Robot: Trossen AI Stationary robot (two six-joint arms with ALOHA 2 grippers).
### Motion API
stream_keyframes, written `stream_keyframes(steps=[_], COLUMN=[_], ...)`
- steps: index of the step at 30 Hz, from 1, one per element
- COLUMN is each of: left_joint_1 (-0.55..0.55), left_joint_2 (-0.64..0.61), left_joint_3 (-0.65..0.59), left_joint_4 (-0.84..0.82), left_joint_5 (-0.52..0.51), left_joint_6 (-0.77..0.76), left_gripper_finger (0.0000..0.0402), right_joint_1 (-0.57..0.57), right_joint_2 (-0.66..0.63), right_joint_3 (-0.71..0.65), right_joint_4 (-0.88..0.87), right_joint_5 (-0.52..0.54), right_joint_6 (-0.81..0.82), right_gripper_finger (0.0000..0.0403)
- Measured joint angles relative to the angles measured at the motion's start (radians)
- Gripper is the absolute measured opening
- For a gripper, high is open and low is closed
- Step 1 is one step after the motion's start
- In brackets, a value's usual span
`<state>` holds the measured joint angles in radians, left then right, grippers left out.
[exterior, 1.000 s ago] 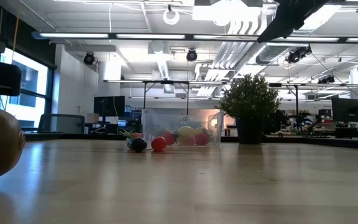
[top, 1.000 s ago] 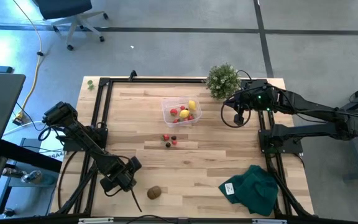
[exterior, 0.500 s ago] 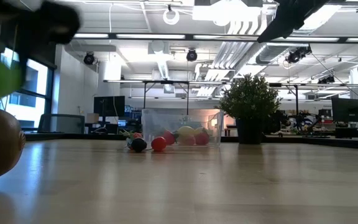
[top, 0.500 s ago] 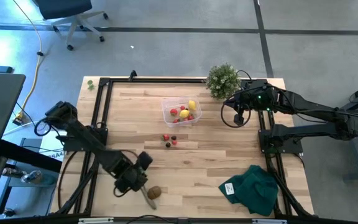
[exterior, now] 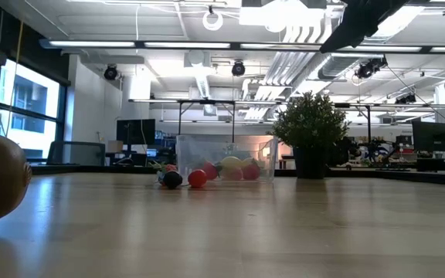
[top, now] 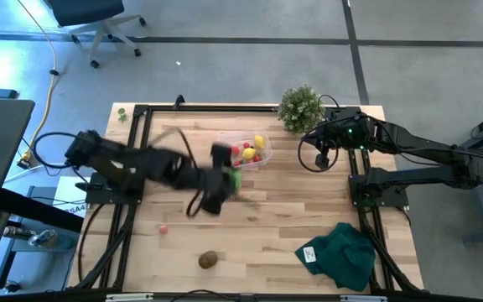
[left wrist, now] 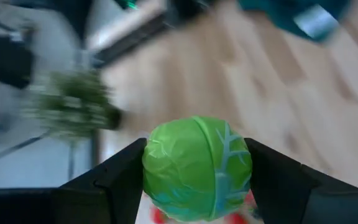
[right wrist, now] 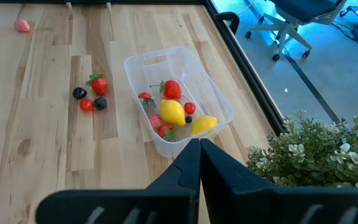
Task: Pick and placing Produce into tupperware
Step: Put the green cabbage into the transparent bin
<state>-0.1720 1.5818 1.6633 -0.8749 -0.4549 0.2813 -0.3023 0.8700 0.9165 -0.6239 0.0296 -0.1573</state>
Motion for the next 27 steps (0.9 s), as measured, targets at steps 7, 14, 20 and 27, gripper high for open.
stream_keyframes(steps=[7,14,20,27], left_joint_1=[0.248,0.477,0.568,0.607], left_joint_2=[-0.002,0.111,0.282,0.459], left_joint_3=[0.149,0.144,0.144,0.143], left_joint_4=[0.029,0.012,-0.049,-0.176], left_joint_5=[0.113,0.367,0.452,0.454], left_joint_6=[0.067,0.117,0.209,0.285], left_gripper_finger=[0.0235,0.0234,0.0234,0.0234], right_joint_1=[0.0,0.0,0.0,0.0], right_joint_2=[0.0,0.0,0.0,0.0], right_joint_3=[0.0,0.0,0.0,0.0], right_joint_4=[0.0,0.0,-0.002,-0.001], right_joint_5=[0.0,0.0,0.0,0.0], right_joint_6=[0.0,0.0,0.0,0.0], right_gripper_finger=[0.0,0.0,0.0,0.0])
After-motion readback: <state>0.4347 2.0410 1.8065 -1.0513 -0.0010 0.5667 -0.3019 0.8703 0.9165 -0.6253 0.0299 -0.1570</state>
